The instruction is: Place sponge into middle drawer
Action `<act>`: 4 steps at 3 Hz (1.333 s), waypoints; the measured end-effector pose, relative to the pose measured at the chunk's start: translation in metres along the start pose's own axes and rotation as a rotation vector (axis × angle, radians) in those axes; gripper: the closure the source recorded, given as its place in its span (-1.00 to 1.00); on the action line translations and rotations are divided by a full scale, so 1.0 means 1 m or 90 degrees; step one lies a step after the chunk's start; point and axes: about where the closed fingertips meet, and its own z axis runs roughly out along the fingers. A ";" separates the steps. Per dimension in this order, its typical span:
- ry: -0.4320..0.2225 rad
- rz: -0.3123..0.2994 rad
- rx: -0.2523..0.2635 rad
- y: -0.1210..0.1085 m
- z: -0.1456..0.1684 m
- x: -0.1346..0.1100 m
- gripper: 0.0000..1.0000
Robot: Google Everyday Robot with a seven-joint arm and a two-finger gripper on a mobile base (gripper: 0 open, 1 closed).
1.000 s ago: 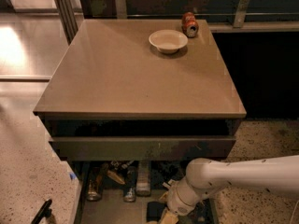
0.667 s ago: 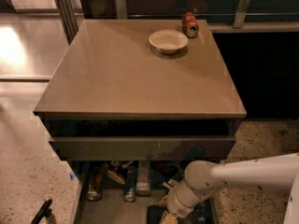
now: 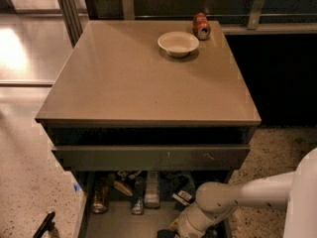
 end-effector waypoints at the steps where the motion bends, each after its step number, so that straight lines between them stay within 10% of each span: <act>1: 0.000 0.000 0.000 0.000 0.000 0.000 1.00; 3: -0.005 0.014 -0.017 0.001 0.011 0.011 1.00; 4: -0.005 0.014 -0.018 0.001 0.011 0.011 0.65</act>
Offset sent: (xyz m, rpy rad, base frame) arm -0.0094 -0.0091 -0.0266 0.0158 0.0617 -0.0210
